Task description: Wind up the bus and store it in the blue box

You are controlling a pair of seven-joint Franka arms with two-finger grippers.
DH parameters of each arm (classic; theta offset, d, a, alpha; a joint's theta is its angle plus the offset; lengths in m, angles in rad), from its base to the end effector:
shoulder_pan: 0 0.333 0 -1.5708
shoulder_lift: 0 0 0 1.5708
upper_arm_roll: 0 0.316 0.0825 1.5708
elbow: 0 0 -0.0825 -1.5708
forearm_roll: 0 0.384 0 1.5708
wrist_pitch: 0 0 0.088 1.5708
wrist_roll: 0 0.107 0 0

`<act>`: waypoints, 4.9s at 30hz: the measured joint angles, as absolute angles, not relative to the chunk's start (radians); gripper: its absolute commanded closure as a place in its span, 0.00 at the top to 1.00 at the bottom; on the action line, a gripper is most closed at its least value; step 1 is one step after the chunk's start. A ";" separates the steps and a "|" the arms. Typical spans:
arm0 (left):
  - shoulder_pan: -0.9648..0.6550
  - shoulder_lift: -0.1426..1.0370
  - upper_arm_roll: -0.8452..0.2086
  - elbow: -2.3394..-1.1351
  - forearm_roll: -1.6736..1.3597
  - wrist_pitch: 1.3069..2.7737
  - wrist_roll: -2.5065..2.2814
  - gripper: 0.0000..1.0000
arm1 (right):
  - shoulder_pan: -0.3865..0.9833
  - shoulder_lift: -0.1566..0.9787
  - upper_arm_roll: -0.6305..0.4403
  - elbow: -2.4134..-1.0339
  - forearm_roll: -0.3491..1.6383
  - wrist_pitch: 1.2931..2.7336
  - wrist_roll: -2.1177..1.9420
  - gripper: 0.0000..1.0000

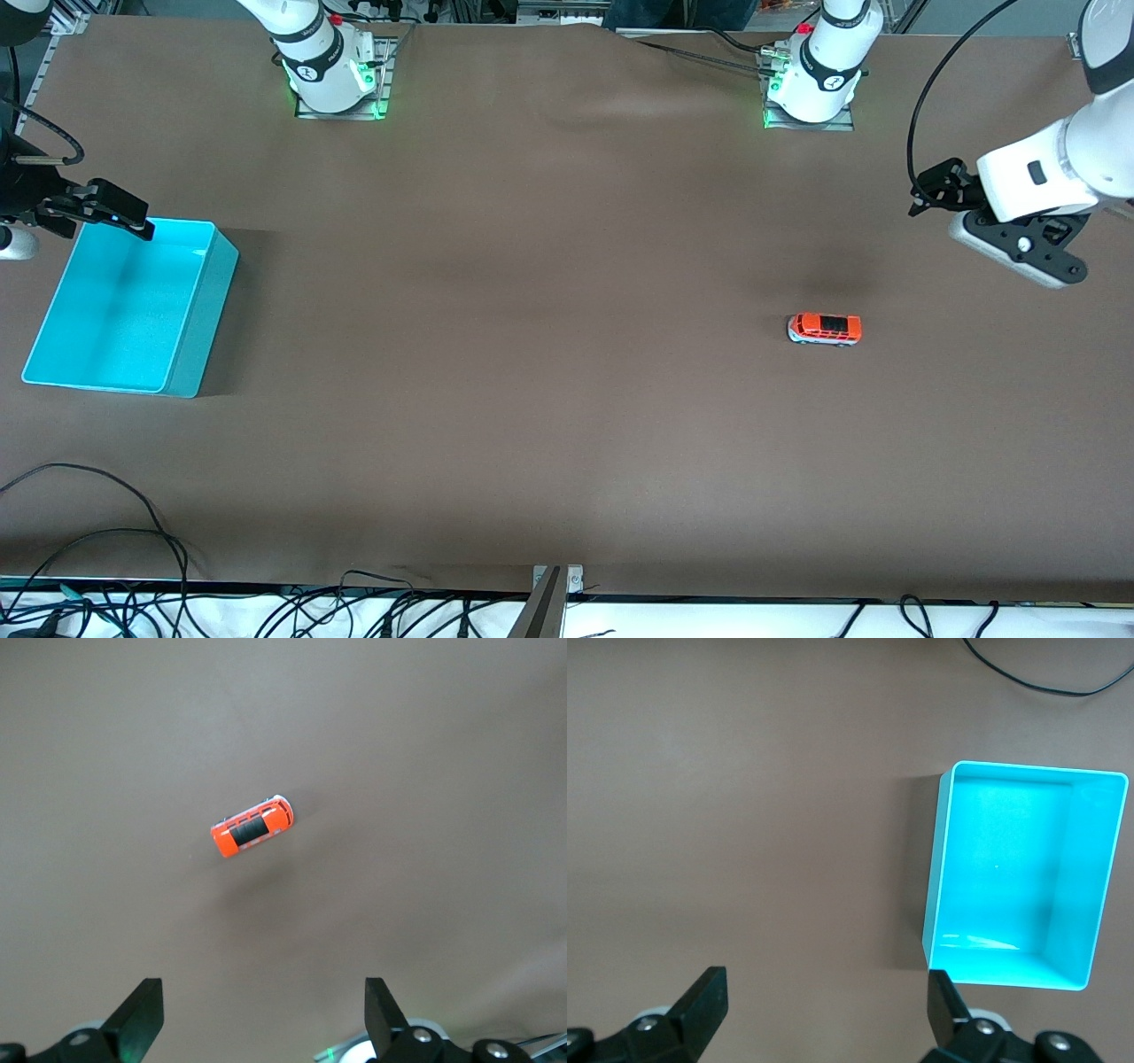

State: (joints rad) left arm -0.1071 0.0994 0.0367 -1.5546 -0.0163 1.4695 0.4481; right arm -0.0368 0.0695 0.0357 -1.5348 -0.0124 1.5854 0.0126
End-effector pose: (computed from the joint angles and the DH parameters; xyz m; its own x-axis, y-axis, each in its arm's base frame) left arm 0.5682 -0.0429 0.5683 0.8538 -0.4955 -0.1598 -0.4872 -0.8686 0.0908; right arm 0.5767 -0.0027 0.6035 0.9997 -0.0136 -0.0187 -0.0134 -0.9999 0.0101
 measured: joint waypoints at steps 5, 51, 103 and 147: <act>-0.107 0.107 0.037 -1.587 -0.016 1.513 0.545 1.00 | -0.037 0.070 0.036 -1.535 -0.012 1.586 0.013 1.00; -0.097 0.253 0.004 -2.038 0.027 2.137 1.068 1.00 | -0.036 0.068 0.036 -1.534 -0.012 1.586 0.013 1.00; -0.057 0.455 -0.026 -2.068 0.107 2.378 1.377 0.24 | -0.036 0.068 0.035 -1.534 -0.012 1.586 0.013 1.00; 0.008 0.453 -0.020 -2.069 0.114 2.379 1.449 0.24 | -0.035 0.068 0.036 -1.534 -0.013 1.586 0.013 1.00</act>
State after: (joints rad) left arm 0.0076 0.4526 -0.0198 -2.0687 0.1140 2.3789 1.4489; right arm -0.0349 0.0679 0.0362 -1.5341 -0.0125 1.5856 0.0126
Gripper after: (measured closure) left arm 0.476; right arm 0.000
